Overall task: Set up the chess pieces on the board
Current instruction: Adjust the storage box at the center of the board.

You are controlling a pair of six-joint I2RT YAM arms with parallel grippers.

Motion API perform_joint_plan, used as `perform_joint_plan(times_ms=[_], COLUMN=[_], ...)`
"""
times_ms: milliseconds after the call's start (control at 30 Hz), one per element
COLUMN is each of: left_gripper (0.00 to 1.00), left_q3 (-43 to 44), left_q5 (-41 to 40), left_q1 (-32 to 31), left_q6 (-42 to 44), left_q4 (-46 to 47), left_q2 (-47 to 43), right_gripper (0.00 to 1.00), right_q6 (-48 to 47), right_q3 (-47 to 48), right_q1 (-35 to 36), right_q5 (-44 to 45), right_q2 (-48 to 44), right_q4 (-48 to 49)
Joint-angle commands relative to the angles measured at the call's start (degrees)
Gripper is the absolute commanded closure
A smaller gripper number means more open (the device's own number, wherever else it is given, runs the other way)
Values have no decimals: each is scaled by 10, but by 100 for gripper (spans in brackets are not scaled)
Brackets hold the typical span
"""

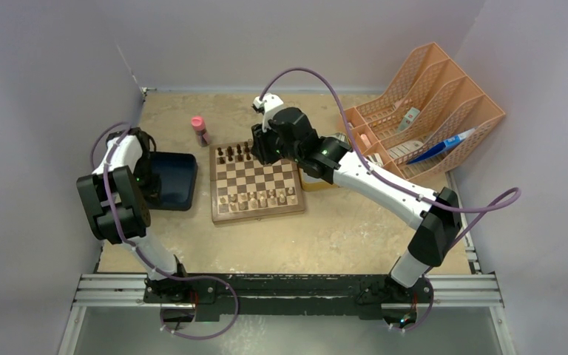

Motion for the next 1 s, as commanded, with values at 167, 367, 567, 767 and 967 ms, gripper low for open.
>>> perform_joint_plan(times_ms=[167, 367, 567, 767, 967], left_gripper=[100, 100, 100, 100, 100], left_q3=[-1, -21, -26, -61, -68], left_q5=[-112, -137, -151, -161, -135], left_q1=[7, 7, 7, 5, 1], left_q6=[258, 397, 538, 652, 744], left_q4=[81, 149, 223, 327, 402], left_q2=[-25, -16, -9, -13, -5], right_gripper=[67, 67, 67, 67, 67], right_q6=[-4, -5, -4, -8, -12], right_q3=[20, 18, 7, 14, 20], right_q1=[2, 2, 2, 1, 2], right_q5=[-9, -4, -1, -5, -4], right_q2=[-16, -19, -29, -30, -29], right_q4=[5, 8, 10, 1, 5])
